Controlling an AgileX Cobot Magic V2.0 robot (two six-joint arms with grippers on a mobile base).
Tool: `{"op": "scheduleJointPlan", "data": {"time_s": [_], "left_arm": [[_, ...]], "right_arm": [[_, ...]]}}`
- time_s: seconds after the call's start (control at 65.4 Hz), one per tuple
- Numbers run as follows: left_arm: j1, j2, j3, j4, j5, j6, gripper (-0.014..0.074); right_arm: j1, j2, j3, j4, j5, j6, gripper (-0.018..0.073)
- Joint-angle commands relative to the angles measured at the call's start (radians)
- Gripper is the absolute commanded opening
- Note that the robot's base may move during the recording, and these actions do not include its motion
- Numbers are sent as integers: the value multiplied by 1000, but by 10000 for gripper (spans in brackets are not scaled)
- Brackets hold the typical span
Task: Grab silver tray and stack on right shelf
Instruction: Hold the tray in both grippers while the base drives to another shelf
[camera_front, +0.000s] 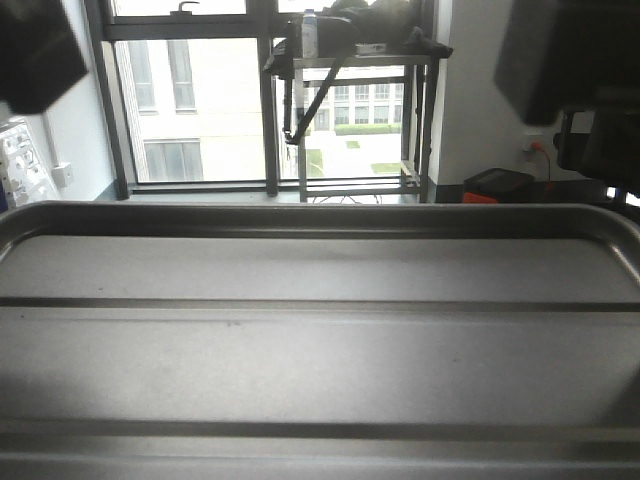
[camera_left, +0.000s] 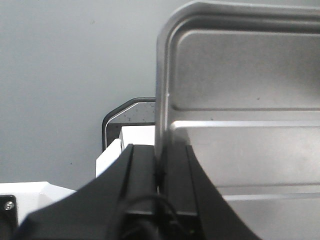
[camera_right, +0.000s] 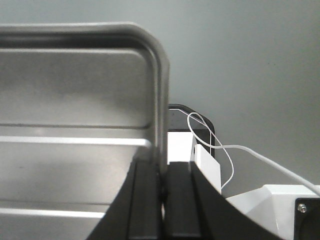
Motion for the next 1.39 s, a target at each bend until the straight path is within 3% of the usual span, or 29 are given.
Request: {"op": "scheduleJointPlan", "data": {"time_s": [0.0, 1.377], "left_arm": [[-5, -23, -21, 29, 148, 3, -91], [-5, -23, -21, 31, 148, 3, -91]], "right_arm": [[-4, -22, -27, -53, 101, 1, 60], [-4, -22, -27, -53, 101, 1, 60]]}}
